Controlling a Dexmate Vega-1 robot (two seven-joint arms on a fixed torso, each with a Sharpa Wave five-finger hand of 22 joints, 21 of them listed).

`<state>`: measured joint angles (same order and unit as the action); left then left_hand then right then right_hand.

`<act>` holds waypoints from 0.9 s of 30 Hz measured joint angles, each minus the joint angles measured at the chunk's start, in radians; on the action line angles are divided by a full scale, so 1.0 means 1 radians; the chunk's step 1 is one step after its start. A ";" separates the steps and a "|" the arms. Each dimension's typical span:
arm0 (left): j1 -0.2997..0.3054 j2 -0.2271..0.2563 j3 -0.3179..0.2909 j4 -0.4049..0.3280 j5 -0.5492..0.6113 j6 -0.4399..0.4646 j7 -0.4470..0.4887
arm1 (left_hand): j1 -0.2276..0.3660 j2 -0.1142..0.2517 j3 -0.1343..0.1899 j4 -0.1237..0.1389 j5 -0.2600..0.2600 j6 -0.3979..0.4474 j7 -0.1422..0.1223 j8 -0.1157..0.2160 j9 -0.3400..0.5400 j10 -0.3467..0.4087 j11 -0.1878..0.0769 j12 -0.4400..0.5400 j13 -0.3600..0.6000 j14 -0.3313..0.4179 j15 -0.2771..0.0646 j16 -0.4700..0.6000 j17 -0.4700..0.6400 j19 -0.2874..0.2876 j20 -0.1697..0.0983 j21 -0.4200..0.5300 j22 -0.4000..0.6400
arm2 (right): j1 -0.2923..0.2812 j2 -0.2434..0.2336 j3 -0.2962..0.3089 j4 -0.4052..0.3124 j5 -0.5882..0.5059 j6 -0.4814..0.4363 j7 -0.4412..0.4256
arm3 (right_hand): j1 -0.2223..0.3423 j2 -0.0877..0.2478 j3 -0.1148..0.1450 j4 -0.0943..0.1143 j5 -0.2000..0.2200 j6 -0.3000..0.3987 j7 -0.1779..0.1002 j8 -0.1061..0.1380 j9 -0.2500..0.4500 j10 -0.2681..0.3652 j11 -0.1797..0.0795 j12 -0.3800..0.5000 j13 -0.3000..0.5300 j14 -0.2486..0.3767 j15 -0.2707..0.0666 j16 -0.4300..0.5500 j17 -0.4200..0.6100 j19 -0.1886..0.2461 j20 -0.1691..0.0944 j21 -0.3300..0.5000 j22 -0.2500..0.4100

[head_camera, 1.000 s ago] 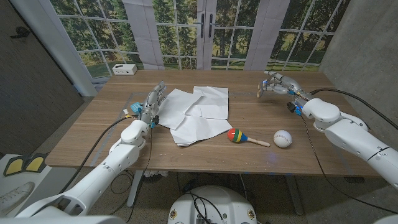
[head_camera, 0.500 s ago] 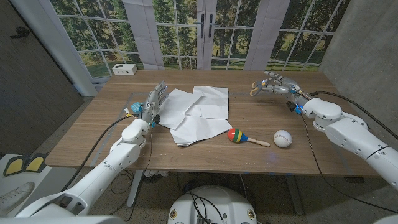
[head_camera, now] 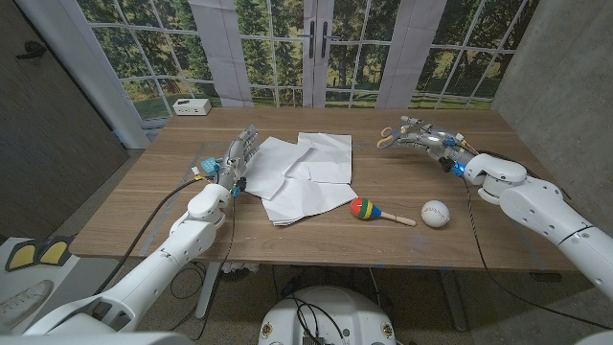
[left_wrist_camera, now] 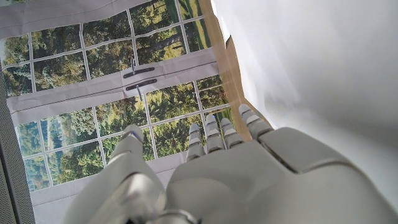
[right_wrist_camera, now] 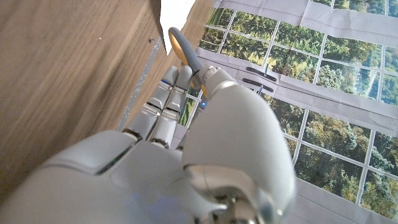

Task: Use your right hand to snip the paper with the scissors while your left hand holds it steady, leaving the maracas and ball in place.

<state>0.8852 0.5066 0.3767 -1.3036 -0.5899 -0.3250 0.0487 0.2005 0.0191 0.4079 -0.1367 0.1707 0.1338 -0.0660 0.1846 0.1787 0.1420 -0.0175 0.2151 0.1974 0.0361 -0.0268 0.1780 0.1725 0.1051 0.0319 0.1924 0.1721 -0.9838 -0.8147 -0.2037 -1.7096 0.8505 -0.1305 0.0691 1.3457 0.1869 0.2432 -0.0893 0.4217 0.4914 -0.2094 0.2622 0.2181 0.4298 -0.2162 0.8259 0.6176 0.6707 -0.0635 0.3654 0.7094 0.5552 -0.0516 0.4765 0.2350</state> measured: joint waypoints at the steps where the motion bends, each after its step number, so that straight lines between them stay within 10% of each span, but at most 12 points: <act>1: 0.000 0.000 0.000 0.000 0.000 0.000 0.000 | 0.000 0.000 0.000 0.000 0.000 0.000 0.000 0.000 0.000 0.000 0.000 0.000 0.000 0.000 0.000 0.000 0.000 0.000 0.000 0.000 0.000 | 0.001 0.002 0.000 0.004 0.000 0.000 0.000 | 0.000 0.000 0.000 0.000 0.000 0.029 0.001 0.008 0.003 0.000 0.000 0.000 0.000 0.003 -0.001 0.000 0.001 0.000 0.000 0.006 0.000; 27: 0.014 0.009 0.001 -0.017 0.000 0.011 0.006 | 0.000 0.000 0.000 0.000 0.000 0.029 0.018 0.008 0.000 0.036 0.000 0.015 0.000 0.000 0.000 0.000 0.000 0.000 0.000 0.000 0.000 | 0.007 0.059 0.023 0.049 0.277 -0.087 0.124 | 0.004 -0.005 0.005 0.004 0.008 0.274 0.015 0.046 0.005 0.010 -0.010 0.000 0.000 0.041 -0.006 -0.024 0.003 0.010 -0.002 0.080 -0.003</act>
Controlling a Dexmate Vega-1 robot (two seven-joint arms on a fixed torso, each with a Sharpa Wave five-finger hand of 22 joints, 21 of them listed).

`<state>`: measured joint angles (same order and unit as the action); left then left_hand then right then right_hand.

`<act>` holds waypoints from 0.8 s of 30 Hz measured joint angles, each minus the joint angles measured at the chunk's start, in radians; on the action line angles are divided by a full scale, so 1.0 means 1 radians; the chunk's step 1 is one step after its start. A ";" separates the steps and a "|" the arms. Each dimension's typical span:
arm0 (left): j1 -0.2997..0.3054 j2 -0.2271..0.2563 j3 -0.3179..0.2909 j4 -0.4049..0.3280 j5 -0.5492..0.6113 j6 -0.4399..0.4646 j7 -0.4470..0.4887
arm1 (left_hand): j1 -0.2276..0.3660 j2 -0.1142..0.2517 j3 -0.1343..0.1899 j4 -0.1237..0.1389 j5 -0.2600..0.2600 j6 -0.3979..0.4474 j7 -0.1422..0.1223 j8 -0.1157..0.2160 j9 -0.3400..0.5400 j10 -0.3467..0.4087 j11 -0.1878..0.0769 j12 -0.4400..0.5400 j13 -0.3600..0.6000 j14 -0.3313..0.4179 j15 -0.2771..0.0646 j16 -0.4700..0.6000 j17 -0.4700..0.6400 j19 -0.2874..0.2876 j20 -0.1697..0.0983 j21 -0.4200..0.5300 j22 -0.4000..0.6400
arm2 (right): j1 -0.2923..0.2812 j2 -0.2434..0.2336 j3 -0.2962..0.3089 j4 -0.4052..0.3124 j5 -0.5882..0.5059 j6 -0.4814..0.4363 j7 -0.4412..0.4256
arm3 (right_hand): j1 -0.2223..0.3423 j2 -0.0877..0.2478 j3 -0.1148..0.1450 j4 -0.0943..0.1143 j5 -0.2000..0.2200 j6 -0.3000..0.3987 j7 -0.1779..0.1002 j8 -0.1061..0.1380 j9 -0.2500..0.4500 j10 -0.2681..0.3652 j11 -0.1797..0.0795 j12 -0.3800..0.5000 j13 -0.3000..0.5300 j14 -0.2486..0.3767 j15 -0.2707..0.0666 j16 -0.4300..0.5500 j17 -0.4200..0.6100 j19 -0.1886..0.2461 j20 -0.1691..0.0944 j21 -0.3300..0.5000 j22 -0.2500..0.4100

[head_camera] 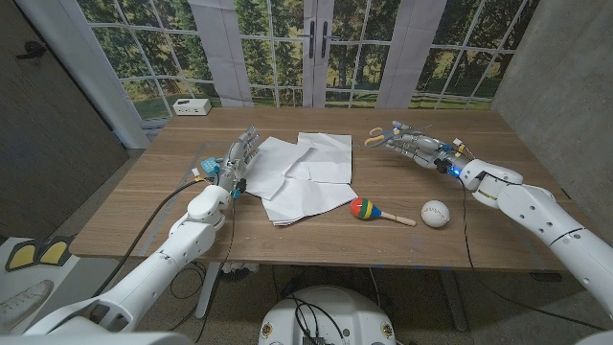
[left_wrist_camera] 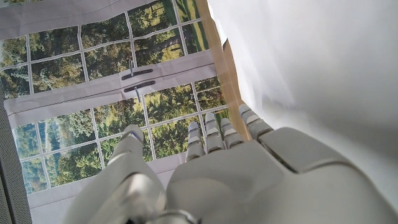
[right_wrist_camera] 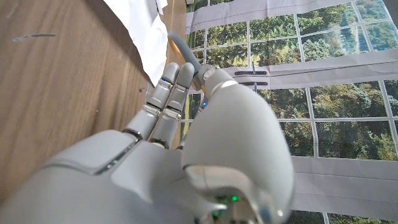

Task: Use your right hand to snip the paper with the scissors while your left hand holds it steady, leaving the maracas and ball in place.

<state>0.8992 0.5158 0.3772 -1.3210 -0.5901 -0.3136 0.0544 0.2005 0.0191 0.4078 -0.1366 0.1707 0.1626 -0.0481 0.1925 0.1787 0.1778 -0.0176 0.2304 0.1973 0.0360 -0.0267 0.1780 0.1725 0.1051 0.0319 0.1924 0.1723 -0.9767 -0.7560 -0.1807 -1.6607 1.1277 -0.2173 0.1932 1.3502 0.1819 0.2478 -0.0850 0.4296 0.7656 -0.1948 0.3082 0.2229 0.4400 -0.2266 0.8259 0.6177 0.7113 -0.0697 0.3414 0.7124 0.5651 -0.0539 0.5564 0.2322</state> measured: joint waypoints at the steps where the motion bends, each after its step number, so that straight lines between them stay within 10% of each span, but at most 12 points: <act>1: 0.000 0.000 0.000 0.000 0.000 0.000 0.000 | 0.000 0.000 0.000 0.000 0.000 0.004 -0.004 0.000 0.000 0.000 0.000 0.000 0.000 0.000 0.000 0.000 0.000 0.000 0.000 0.000 0.000 | -0.001 0.001 0.000 0.000 0.007 -0.002 0.005 | 0.000 0.000 0.000 0.000 0.000 0.012 0.002 0.000 0.000 0.000 0.000 0.000 0.000 0.003 -0.001 0.000 0.000 0.000 0.000 0.005 -0.002; 24: 0.000 0.005 0.001 -0.007 0.000 -0.001 -0.010 | 0.000 0.000 0.000 0.000 0.000 0.030 0.005 0.004 0.001 0.011 0.000 0.000 0.000 0.000 0.000 0.000 0.000 0.006 -0.005 0.000 0.000 | 0.013 -0.008 -0.015 -0.005 0.029 0.000 0.096 | -0.010 -0.001 0.011 -0.011 0.016 0.123 0.031 0.021 0.003 0.000 0.000 0.000 0.000 0.038 -0.012 -0.013 -0.001 0.023 -0.005 0.048 -0.009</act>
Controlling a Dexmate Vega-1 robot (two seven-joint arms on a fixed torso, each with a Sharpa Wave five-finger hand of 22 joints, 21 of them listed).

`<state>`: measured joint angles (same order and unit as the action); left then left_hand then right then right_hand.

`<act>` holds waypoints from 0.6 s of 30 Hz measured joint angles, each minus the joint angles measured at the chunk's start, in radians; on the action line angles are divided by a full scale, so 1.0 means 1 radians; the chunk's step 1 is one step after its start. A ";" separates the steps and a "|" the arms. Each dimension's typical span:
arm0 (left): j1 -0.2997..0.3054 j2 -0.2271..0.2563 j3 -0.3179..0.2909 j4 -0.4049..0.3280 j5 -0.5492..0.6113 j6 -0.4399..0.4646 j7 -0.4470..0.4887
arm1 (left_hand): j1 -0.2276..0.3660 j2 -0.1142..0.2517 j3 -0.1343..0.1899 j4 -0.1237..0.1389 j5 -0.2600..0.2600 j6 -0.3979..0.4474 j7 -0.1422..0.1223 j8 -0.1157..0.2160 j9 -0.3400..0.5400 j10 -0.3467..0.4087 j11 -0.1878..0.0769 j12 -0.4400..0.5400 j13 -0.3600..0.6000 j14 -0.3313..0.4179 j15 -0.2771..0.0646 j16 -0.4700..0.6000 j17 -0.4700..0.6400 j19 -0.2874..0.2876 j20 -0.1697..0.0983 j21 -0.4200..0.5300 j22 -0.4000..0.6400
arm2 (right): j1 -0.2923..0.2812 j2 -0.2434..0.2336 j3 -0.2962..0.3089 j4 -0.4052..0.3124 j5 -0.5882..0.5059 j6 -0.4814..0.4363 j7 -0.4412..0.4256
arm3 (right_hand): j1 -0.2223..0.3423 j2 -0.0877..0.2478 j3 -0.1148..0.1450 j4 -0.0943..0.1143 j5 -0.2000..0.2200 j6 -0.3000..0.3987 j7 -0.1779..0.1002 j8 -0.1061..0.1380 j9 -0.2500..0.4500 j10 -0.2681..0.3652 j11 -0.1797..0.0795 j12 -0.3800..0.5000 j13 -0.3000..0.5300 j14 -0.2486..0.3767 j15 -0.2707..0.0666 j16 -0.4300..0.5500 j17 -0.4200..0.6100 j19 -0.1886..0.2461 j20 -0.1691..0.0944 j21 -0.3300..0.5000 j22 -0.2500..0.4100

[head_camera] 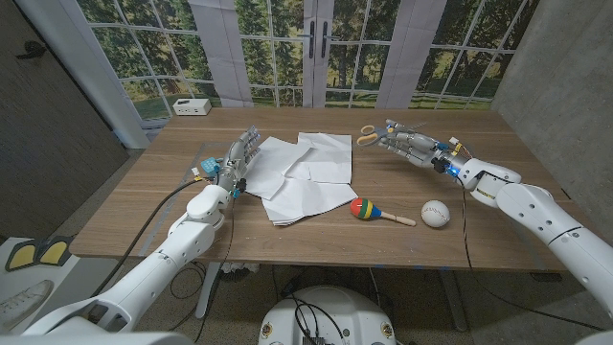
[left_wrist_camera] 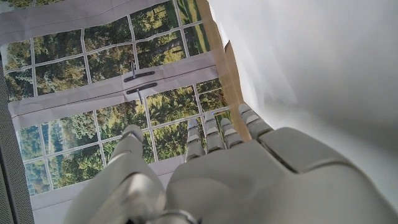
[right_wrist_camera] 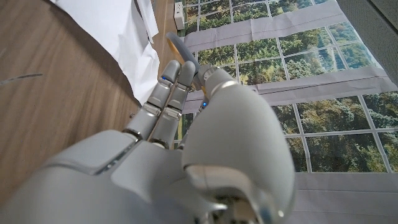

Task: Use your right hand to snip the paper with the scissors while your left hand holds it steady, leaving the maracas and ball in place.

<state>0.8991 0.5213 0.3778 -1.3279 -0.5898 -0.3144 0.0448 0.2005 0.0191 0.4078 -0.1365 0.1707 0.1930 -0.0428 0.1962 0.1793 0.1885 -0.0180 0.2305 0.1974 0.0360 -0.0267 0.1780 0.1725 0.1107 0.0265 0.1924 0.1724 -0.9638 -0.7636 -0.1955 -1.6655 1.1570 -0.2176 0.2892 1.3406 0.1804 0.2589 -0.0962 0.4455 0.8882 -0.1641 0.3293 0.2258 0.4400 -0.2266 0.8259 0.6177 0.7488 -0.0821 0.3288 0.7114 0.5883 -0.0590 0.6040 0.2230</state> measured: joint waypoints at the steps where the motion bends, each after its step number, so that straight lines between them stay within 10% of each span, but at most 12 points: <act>1: 0.000 0.001 0.000 -0.001 0.000 0.000 0.000 | 0.000 0.000 0.000 0.000 0.000 0.000 0.000 0.000 0.000 0.000 0.000 0.000 0.000 0.000 0.000 0.000 0.000 0.000 0.000 0.000 0.000 | 0.001 0.000 0.000 0.000 0.001 0.000 0.002 | 0.000 0.000 0.000 0.000 0.005 0.002 0.002 0.000 0.000 0.000 0.000 0.000 0.000 0.001 0.001 0.000 0.000 0.000 0.000 0.000 0.000; 5: 0.000 0.002 0.000 -0.002 0.000 -0.001 0.000 | 0.000 0.000 0.000 0.000 0.000 0.000 0.000 0.000 0.000 0.000 0.000 0.000 0.000 0.000 0.000 0.000 0.000 0.000 0.000 0.000 0.000 | 0.003 -0.002 -0.002 0.000 0.004 0.000 0.005 | 0.000 0.000 0.000 0.000 0.007 0.001 0.002 0.000 0.000 0.000 0.000 0.000 0.000 0.002 0.002 0.000 0.000 0.000 0.000 0.000 0.000; 9: 0.000 0.003 -0.002 -0.006 0.001 -0.003 0.001 | 0.000 0.000 0.000 0.000 0.000 0.009 0.009 0.003 0.000 0.000 0.000 0.000 0.000 0.000 0.000 0.000 0.000 0.000 0.000 0.000 0.000 | 0.004 -0.002 -0.002 -0.001 0.010 -0.004 0.006 | -0.042 -0.042 0.044 0.011 0.095 -0.014 0.005 0.074 0.105 0.014 -0.014 0.017 0.000 0.002 0.002 0.070 -0.050 -0.032 0.006 0.120 0.116; 18: 0.000 0.010 -0.009 -0.017 0.009 -0.010 0.010 | 0.000 0.000 0.002 -0.002 0.000 0.036 0.014 0.008 0.000 0.000 0.000 0.000 0.000 0.000 0.000 0.000 0.000 0.000 0.000 0.000 0.000 | 0.007 -0.008 -0.002 -0.010 0.020 -0.019 -0.004 | -0.043 -0.044 0.040 0.006 0.108 -0.013 0.005 0.073 0.107 0.036 -0.036 0.017 0.000 0.002 0.002 0.075 -0.058 -0.037 0.007 0.151 0.110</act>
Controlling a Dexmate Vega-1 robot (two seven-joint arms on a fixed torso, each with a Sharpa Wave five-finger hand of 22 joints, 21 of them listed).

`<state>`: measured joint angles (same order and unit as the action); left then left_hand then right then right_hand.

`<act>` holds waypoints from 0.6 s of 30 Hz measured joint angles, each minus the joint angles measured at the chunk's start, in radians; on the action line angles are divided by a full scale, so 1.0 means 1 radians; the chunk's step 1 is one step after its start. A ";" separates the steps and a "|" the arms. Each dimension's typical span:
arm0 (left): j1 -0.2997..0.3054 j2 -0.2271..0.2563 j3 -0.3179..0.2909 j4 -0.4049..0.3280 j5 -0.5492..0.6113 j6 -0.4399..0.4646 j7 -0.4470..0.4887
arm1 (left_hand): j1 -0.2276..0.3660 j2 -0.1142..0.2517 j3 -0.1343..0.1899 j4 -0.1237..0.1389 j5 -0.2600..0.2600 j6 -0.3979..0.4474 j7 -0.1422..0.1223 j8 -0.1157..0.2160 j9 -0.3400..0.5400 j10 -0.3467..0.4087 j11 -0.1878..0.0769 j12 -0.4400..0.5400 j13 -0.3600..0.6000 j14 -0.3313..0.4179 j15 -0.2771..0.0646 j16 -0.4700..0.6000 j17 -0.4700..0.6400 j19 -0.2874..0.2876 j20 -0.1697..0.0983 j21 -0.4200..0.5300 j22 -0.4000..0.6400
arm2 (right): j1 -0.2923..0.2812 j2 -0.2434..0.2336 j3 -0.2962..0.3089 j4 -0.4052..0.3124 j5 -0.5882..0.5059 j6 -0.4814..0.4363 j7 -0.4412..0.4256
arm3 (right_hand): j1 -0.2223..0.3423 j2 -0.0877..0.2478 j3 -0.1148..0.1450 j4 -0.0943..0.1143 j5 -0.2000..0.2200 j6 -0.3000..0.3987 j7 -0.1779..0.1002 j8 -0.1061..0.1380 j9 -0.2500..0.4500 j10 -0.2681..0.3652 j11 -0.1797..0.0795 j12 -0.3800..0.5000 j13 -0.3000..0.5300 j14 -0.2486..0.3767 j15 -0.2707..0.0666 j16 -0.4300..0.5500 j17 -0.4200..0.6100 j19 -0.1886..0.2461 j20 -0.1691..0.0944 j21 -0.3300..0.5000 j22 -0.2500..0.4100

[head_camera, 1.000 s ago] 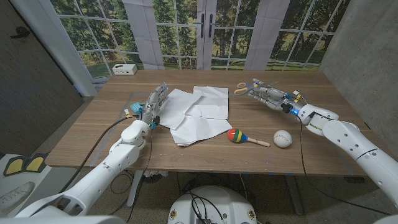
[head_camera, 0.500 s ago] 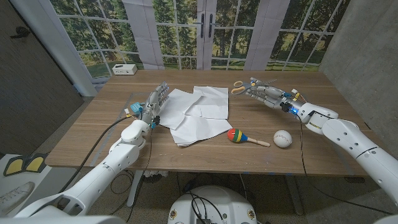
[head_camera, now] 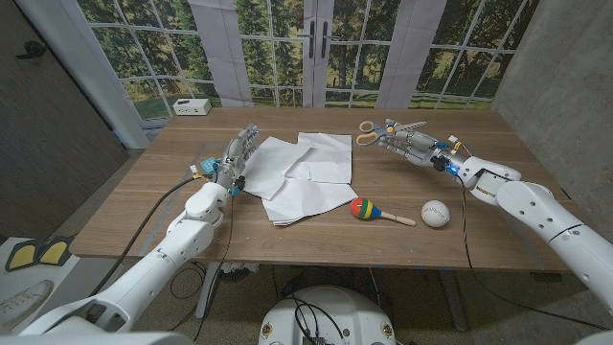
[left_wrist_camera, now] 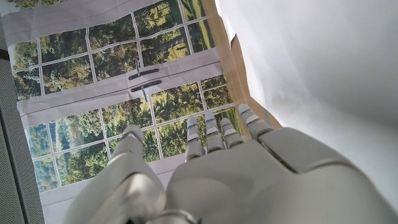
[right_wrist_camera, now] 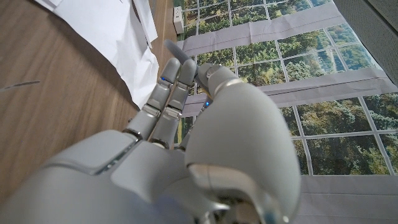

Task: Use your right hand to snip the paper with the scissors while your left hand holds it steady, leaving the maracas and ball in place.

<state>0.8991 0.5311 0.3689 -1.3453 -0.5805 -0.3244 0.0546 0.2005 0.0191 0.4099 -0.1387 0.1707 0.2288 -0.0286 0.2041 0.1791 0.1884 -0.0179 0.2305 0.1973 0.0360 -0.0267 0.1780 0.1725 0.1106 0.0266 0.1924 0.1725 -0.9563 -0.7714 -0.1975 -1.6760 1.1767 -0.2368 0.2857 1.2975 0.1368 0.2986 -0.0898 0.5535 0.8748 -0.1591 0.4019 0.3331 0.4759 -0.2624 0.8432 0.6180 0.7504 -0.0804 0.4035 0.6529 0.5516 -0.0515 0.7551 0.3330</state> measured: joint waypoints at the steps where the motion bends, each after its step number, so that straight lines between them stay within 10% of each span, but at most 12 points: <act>1: 0.000 0.002 -0.002 -0.003 0.002 -0.002 0.002 | 0.000 0.000 0.001 -0.001 0.000 0.005 0.000 0.000 0.000 0.000 0.000 0.000 0.000 0.000 0.000 0.000 0.000 0.000 0.000 0.000 0.000 | 0.000 -0.001 0.001 -0.002 0.001 -0.003 -0.003 | 0.000 0.000 -0.001 -0.001 0.000 0.000 0.000 -0.005 -0.003 0.000 0.000 0.000 0.000 0.000 0.000 0.000 0.000 0.000 0.000 0.000 -0.003; 18: -0.006 0.018 -0.004 -0.035 0.048 -0.019 0.009 | 0.013 0.013 0.009 -0.009 0.000 0.046 -0.003 0.009 0.000 0.005 -0.005 0.000 0.000 0.000 0.000 0.000 0.000 0.000 0.000 0.000 0.000 | -0.004 -0.021 0.017 -0.044 0.036 -0.054 -0.042 | -0.011 -0.011 -0.019 -0.027 0.000 0.017 0.016 -0.033 -0.027 0.002 -0.002 0.017 0.000 0.032 -0.007 -0.016 -0.009 0.021 -0.002 0.030 -0.045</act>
<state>0.8929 0.5494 0.3645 -1.3802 -0.5322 -0.3434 0.0633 0.2137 0.0323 0.4188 -0.1476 0.1707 0.2751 -0.0320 0.2133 0.1790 0.1938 -0.0232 0.2305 0.1973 0.0360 -0.0267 0.1780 0.1725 0.1105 0.0266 0.1924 0.1725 -0.9607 -0.7920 -0.1800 -1.7200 1.2129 -0.2910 0.2434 1.2869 0.1261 0.2792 -0.1173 0.5535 0.8913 -0.1427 0.3685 0.3060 0.4777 -0.2642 0.8603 0.6180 0.7828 -0.0876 0.3878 0.6436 0.5721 -0.0535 0.7852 0.2876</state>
